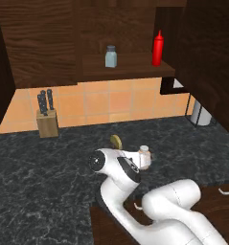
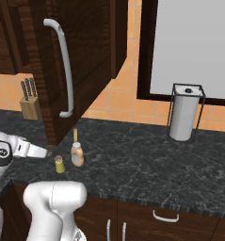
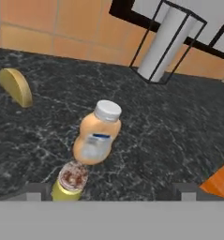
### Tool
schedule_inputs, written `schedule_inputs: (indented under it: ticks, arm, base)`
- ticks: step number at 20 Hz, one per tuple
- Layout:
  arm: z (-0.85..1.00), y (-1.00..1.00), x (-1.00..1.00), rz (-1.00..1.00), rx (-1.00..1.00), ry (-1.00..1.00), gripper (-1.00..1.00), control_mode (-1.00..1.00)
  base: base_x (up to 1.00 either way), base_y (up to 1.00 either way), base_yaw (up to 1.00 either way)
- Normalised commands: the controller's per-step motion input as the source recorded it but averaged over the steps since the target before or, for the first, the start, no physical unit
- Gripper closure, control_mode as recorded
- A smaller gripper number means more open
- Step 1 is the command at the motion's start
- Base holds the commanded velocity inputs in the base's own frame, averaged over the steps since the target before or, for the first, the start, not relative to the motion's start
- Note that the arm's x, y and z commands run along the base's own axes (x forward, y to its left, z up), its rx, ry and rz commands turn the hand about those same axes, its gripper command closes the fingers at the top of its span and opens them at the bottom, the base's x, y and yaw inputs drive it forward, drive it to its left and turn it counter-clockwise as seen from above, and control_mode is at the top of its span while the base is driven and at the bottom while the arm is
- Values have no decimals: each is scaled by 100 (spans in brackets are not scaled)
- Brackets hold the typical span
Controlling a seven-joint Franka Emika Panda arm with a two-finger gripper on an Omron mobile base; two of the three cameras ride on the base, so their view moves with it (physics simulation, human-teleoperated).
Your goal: Put the shaker and condiment bottle from the counter next to their counterparts in the cabinet.
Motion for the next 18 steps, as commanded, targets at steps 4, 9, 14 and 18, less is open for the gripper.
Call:
schedule_inputs:
  ticks: [4, 9, 14, 18]
  arm:
    - [-76, 0, -1, -12, -12, -59, -100, -100]
    - [-31, 0, -8, 0, 5, -15, -100, -100]
    - [-15, 4, 0, 3, 0, -13, -100, -100]
    - [0, 5, 8, 1, 0, -2, -100, -100]
  base:
    - [0, 0, 0]
    - [0, 0, 0]
    - [0, 0, 0]
    - [0, 0, 0]
